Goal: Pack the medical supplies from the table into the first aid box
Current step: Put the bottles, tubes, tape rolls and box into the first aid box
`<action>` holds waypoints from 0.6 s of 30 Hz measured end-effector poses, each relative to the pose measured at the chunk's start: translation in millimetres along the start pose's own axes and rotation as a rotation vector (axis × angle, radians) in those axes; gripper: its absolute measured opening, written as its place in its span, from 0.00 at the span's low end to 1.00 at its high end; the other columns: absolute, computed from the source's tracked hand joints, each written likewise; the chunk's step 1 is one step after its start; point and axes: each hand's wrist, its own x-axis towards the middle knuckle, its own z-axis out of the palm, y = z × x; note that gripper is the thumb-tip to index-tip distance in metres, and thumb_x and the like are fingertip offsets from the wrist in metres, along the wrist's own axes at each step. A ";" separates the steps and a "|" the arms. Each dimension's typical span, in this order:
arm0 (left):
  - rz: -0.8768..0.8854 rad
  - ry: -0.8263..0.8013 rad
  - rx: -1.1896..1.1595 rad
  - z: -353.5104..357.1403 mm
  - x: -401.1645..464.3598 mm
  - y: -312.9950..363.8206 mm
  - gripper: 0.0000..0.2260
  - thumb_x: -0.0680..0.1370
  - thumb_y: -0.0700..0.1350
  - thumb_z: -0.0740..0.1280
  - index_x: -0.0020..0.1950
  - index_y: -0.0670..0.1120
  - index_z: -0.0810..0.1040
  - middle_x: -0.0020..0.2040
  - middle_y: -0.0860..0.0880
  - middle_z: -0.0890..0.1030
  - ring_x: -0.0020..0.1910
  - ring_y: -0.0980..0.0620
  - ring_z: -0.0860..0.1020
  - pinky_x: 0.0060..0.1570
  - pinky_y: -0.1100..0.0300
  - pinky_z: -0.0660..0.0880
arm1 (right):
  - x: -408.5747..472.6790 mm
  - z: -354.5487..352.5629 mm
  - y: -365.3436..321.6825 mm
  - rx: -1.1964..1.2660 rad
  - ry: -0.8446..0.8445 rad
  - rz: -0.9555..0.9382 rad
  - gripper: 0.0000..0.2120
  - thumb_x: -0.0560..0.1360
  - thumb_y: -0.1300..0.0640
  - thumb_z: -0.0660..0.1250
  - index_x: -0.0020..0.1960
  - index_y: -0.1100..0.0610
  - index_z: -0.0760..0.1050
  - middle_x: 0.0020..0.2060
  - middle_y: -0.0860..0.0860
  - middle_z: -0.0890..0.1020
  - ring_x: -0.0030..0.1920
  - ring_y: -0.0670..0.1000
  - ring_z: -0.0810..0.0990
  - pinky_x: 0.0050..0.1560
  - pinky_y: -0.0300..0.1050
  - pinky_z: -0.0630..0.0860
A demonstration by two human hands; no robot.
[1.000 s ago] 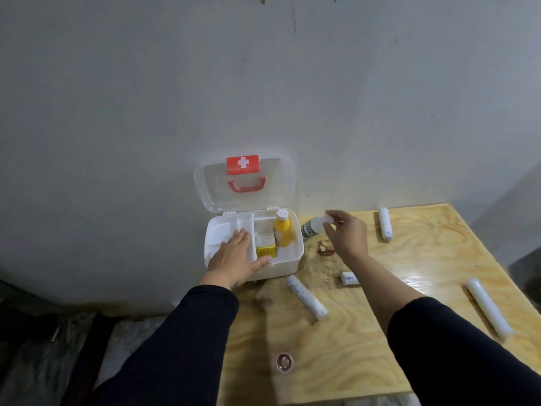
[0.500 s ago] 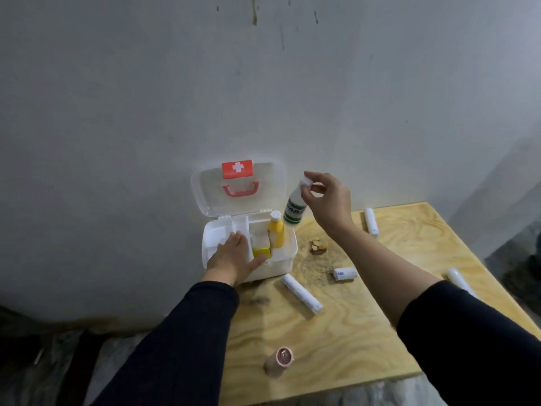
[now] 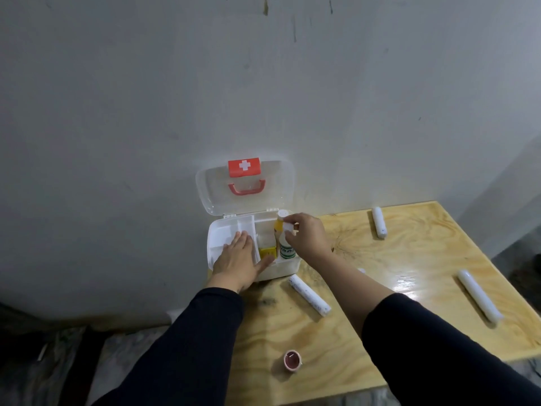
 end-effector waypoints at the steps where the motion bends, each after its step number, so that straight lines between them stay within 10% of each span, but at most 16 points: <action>1: -0.002 -0.007 0.009 0.2 0.1 0.1 0.40 0.79 0.67 0.51 0.80 0.41 0.45 0.81 0.46 0.45 0.80 0.49 0.44 0.78 0.49 0.45 | -0.8 1.6 0.5 -0.007 -0.012 0.003 0.17 0.74 0.63 0.66 0.62 0.59 0.77 0.59 0.54 0.81 0.58 0.53 0.79 0.57 0.46 0.78; 14: 0.088 0.171 0.098 -59.7 16.0 41.9 0.27 0.81 0.60 0.56 0.75 0.46 0.66 0.75 0.48 0.67 0.75 0.47 0.63 0.74 0.51 0.57 | 3.1 -49.5 15.7 -0.075 -0.223 0.170 0.20 0.75 0.54 0.69 0.65 0.55 0.74 0.59 0.54 0.79 0.53 0.55 0.81 0.48 0.49 0.82; 18: 0.236 0.152 0.131 -78.8 33.4 101.0 0.24 0.82 0.56 0.57 0.76 0.47 0.65 0.76 0.48 0.66 0.75 0.47 0.63 0.73 0.52 0.58 | -2.9 -89.7 45.3 -0.246 -0.289 0.250 0.21 0.75 0.53 0.68 0.66 0.55 0.73 0.64 0.54 0.77 0.63 0.54 0.76 0.61 0.45 0.72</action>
